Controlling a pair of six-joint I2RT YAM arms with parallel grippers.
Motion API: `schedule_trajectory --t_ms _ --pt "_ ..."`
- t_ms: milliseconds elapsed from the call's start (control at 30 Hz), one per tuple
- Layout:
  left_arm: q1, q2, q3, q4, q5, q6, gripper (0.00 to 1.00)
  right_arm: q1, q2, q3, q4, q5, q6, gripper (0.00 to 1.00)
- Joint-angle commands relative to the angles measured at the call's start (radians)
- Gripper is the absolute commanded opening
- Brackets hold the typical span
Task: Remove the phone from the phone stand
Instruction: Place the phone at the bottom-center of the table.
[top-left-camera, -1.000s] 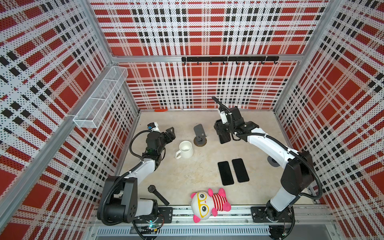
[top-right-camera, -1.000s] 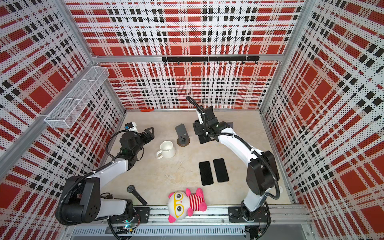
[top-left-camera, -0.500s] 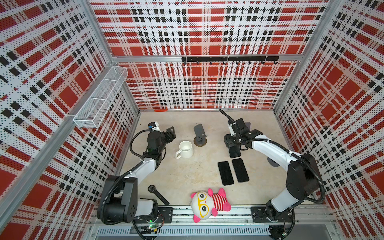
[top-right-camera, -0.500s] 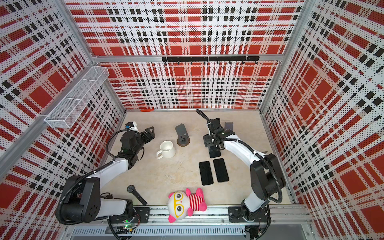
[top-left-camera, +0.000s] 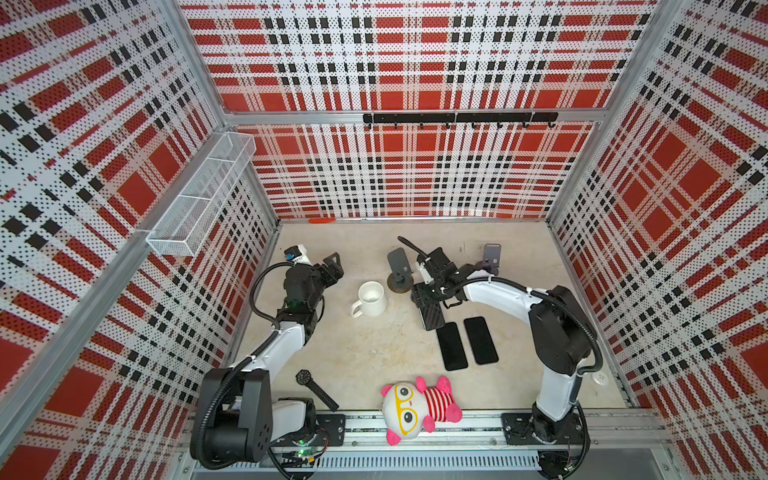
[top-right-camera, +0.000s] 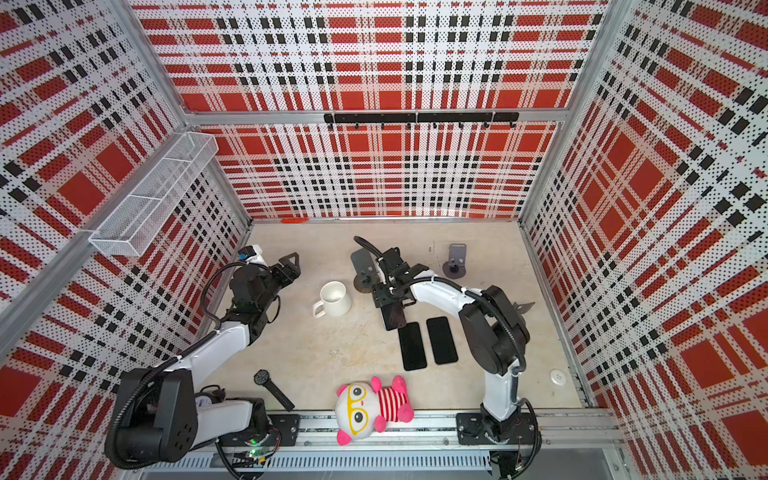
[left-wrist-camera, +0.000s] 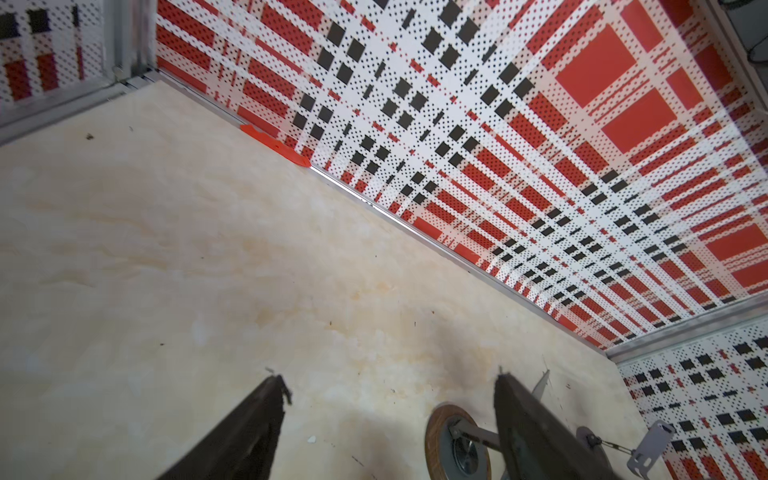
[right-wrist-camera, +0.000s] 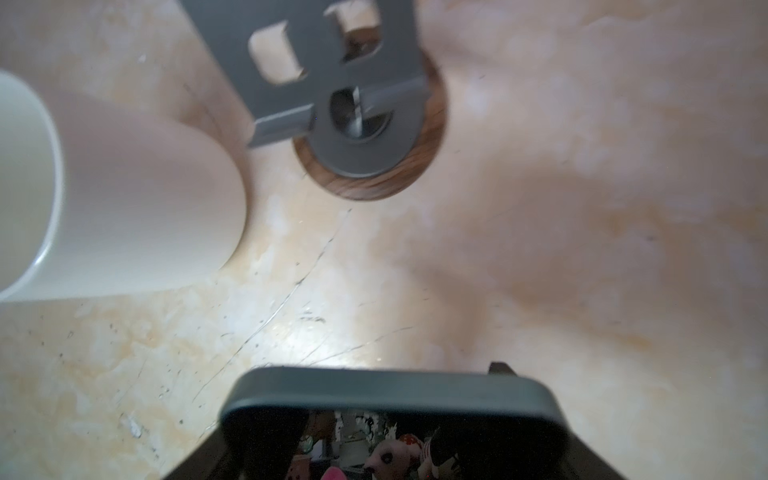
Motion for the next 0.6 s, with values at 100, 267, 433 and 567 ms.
schedule_trajectory --t_ms 100,267,433,567 --pt "0.012 -0.004 -0.02 0.015 0.017 0.016 0.82 0.084 -0.016 0.026 -0.052 0.017 0.092 0.71" --pt "0.013 -0.021 -0.029 0.017 -0.003 0.051 0.83 0.151 -0.031 -0.01 -0.071 0.098 0.152 0.71" --pt "0.012 -0.032 -0.044 0.017 -0.089 0.113 0.83 0.212 -0.026 -0.046 -0.084 0.163 0.262 0.71" --pt "0.006 -0.038 -0.067 0.017 -0.142 0.152 0.84 0.255 -0.018 -0.054 -0.119 0.206 0.35 0.71"
